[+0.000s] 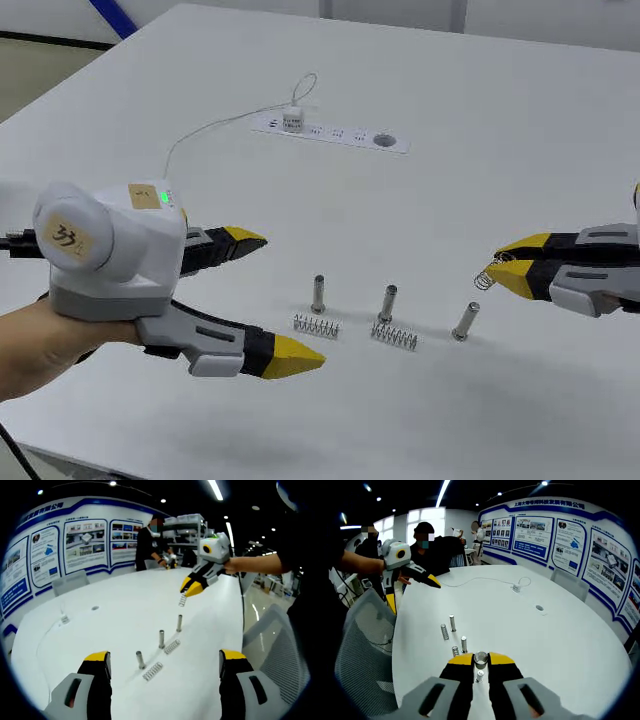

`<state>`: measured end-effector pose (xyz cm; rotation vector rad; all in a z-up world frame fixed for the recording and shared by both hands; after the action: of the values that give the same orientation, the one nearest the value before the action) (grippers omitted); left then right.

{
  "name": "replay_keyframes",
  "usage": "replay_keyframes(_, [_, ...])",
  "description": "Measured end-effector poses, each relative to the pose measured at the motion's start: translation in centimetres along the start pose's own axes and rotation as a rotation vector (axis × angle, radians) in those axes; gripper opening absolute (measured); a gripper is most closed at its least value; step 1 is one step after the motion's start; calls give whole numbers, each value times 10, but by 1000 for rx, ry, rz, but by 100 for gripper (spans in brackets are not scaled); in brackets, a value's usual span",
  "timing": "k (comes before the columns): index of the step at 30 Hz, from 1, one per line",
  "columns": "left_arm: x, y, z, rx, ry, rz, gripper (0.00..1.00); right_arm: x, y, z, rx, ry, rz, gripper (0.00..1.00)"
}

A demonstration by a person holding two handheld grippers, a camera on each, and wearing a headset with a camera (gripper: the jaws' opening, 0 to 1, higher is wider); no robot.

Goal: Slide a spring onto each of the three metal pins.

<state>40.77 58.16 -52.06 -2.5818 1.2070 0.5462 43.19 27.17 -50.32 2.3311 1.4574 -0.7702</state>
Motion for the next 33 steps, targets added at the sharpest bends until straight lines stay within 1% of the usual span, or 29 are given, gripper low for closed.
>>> replay_keyframes(3, [0, -2, -1, -11, 5, -15, 95, 3, 2, 3, 15, -13, 0, 10])
replay_keyframes(6, [-1, -3, -2, -60, 13, -17, 100, 5, 3, 5, 37, -25, 5, 10])
replay_keyframes(7, [-2, -3, -3, -67, 21, -14, 100, 6, 4, 6, 54, -28, 5, 10])
replay_keyframes(11, [-3, -5, -3, -59, 23, -31, 100, 8, 7, 10, 83, -37, 4, 10])
replay_keyframes(14, [-4, -6, -1, -70, 19, -37, 100, 10, 7, 13, 89, -48, 0, 10])
replay_keyframes(17, [-4, -6, 2, -65, 7, -40, 100, 12, 7, 14, 113, -37, -2, 11])
replay_keyframes(19, [-5, -5, 3, -68, 0, -38, 100, 15, 8, 16, 114, -56, 7, 11])
replay_keyframes(21, [-5, -4, 4, -70, 0, -36, 100, 17, 7, 17, 113, -67, 6, 11])
replay_keyframes(23, [-5, -4, 4, -68, 0, -37, 100, 18, 7, 18, 121, -62, 3, 11])
replay_keyframes(27, [-5, -4, 5, -73, 0, -38, 100, 23, 7, 20, 131, -82, 2, 11])
replay_keyframes(33, [-7, -4, 5, -78, 0, -41, 100, 24, 6, 22, 135, -91, 2, 11])
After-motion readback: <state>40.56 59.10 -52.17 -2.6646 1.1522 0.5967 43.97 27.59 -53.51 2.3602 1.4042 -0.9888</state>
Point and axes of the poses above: the centre of the closed fingertips' face, and the gripper's own axes: x roughly forward along the fingers, y roughly to its right, z roughly out of its underside, the point moved 10 cm from there along -x, roughly backward along the fingers, and after that the axes turned 13 degrees about -z, right-handed, at the moved point
